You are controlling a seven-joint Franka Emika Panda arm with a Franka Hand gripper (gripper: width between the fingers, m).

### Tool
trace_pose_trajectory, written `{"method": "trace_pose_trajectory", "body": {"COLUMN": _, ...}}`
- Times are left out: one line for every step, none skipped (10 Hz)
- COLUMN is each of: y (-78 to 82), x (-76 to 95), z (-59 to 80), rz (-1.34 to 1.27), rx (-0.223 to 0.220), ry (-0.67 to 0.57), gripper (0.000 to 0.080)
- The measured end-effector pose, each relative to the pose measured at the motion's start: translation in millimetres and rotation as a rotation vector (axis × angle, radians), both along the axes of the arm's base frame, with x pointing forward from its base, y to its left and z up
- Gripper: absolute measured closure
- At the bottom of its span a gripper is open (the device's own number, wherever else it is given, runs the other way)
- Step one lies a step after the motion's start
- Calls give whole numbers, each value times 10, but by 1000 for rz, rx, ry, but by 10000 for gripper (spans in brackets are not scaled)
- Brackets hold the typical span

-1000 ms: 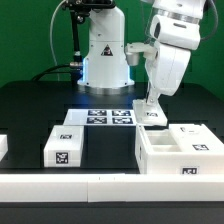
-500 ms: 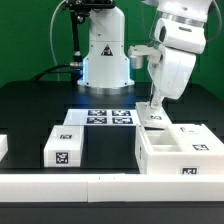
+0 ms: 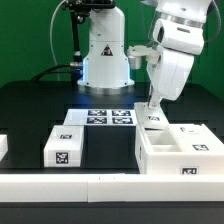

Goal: Assemble cabinet

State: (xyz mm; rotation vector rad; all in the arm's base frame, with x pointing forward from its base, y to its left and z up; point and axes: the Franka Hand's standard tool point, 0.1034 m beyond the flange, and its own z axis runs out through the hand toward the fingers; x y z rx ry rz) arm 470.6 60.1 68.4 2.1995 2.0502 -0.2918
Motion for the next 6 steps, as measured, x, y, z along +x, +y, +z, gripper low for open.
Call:
{"method": "trace_pose_trajectory", "body": {"y": -8, "x": 1, "z": 1, "rz": -2, "rx": -1, "ry": 1, "gripper": 737}}
{"method": "trace_pose_trajectory", "body": {"y": -20, "x": 2, "z": 1, "rz": -5, "rx": -2, "ry": 4, "gripper": 737}}
{"method": "trace_pose_trajectory", "body": {"y": -18, "x": 5, "z": 0, "rz": -11, "rx": -4, "ry": 6, "gripper": 737}}
{"method": "trace_pose_trajectory", "body": {"y": -1, "x": 8, "z": 0, "rz": -19, "rx": -6, "ry": 6, "gripper": 737}}
{"method": "trace_pose_trajectory", "body": {"y": 21, "x": 11, "z": 3, "rz": -25, "rx": -7, "ry": 7, "gripper": 737}}
{"method": "trace_pose_trajectory", "body": {"y": 31, "x": 15, "z": 5, "rz": -33, "rx": -10, "ry": 10, "gripper": 737}}
